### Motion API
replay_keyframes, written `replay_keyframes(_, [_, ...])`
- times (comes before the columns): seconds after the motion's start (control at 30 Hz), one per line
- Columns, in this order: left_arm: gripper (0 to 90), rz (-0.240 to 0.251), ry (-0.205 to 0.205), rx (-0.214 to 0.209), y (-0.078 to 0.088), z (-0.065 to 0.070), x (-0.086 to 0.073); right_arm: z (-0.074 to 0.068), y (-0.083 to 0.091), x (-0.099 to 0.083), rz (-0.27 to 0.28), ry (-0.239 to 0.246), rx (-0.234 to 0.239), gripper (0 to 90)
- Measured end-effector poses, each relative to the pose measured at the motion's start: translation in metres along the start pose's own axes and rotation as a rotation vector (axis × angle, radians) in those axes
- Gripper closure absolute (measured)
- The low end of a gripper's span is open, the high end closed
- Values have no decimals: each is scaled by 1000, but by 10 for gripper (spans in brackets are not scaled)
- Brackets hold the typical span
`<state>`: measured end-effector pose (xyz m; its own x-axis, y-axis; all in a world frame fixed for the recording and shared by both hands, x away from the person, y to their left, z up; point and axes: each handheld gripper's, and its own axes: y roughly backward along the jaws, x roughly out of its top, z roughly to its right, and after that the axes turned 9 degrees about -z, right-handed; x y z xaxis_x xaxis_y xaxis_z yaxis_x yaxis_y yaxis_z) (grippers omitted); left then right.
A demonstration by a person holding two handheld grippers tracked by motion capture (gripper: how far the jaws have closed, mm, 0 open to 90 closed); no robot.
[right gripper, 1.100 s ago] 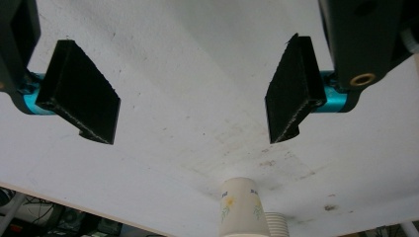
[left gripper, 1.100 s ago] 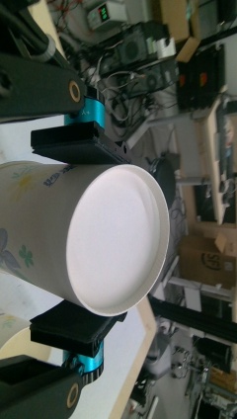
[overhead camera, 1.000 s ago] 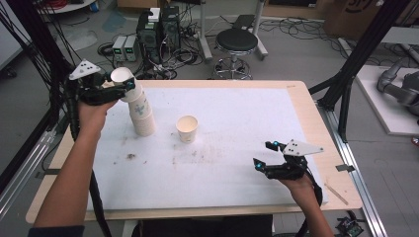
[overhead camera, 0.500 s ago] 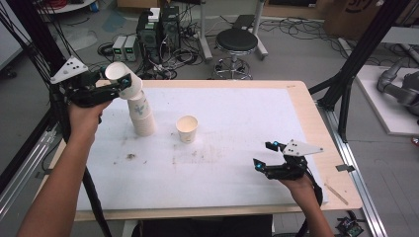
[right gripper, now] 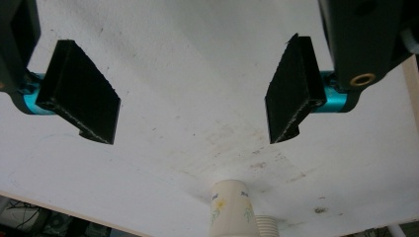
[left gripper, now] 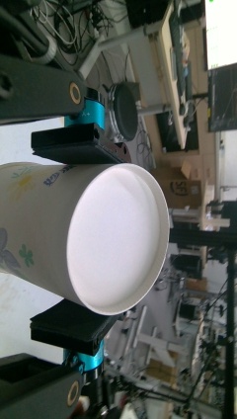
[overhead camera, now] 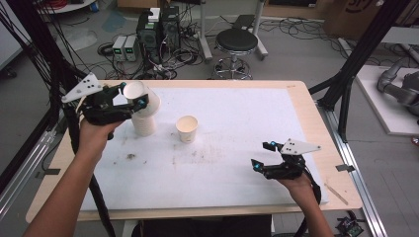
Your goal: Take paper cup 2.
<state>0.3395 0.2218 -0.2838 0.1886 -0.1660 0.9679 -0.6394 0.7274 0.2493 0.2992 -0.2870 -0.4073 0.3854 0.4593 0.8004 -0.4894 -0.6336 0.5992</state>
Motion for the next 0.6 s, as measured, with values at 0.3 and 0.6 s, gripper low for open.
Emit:
replay_keyframes(0.3, [347,-45,4,-83,-13,11,-19,1,-6,4,-17,18,31,214])
replay_keyframes(0.6, [346,-66,-9,-132,-22,23,-29,-1,-14,9,-37,39,65,205])
